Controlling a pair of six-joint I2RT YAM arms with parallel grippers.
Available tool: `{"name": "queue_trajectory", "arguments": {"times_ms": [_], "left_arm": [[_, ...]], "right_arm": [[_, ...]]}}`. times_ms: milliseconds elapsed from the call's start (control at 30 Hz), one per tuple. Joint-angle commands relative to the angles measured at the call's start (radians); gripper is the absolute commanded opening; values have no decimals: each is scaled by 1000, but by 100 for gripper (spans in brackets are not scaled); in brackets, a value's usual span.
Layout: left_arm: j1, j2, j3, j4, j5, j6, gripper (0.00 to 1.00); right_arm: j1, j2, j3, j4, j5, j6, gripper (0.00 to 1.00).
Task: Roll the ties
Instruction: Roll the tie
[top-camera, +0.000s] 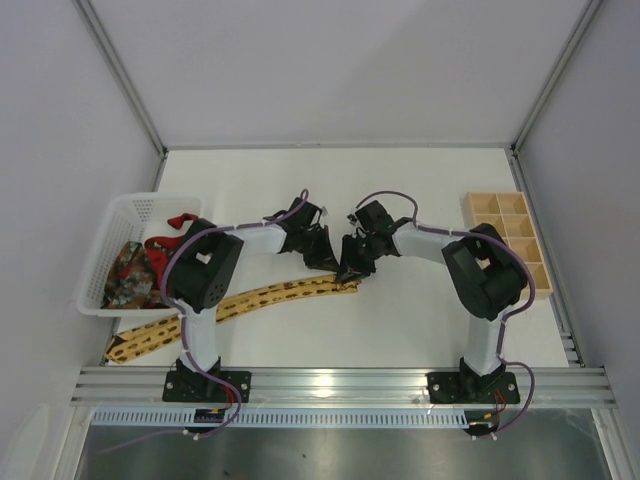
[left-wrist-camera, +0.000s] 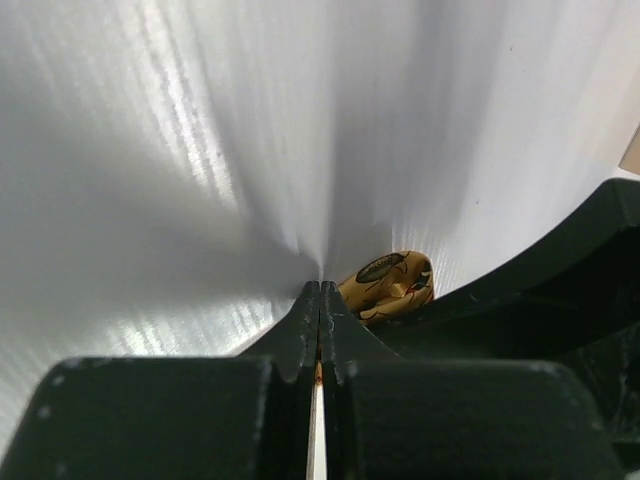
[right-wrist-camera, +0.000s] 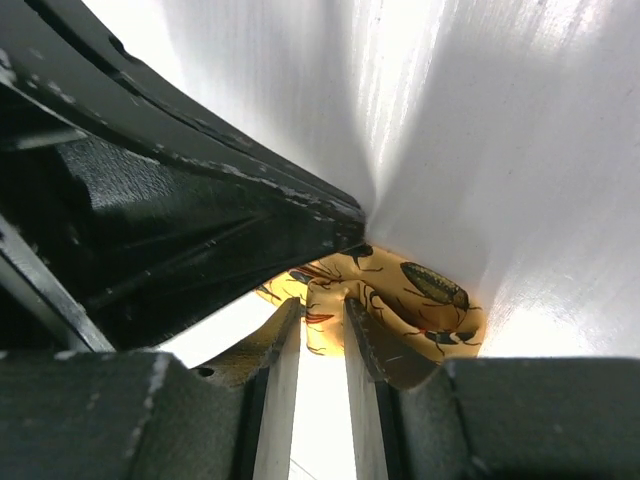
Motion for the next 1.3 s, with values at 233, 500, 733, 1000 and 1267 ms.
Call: {"name": "queue_trajectory", "arguments": {"times_ms": [233,500,733,1000,1267], "left_arm": [[21,-124,-86,-17,31,23,0],[21,-153,-129,16,60,3,0],[21,-185,-144,36,85,-10,0],[-14,-208,-187,86,105,-41,0],[-16,-153,-204,154,140,-67,0]], "right_arm": [[-46,-58,-155,224,-108,67,25],[-69,-60,-218,328,-159,109,18],[-78,-57,-235,340,-154,113,2],[-77,-48,-217,299,-124,121,0],[-55,-63,-152,195,-62,121,0]]}}
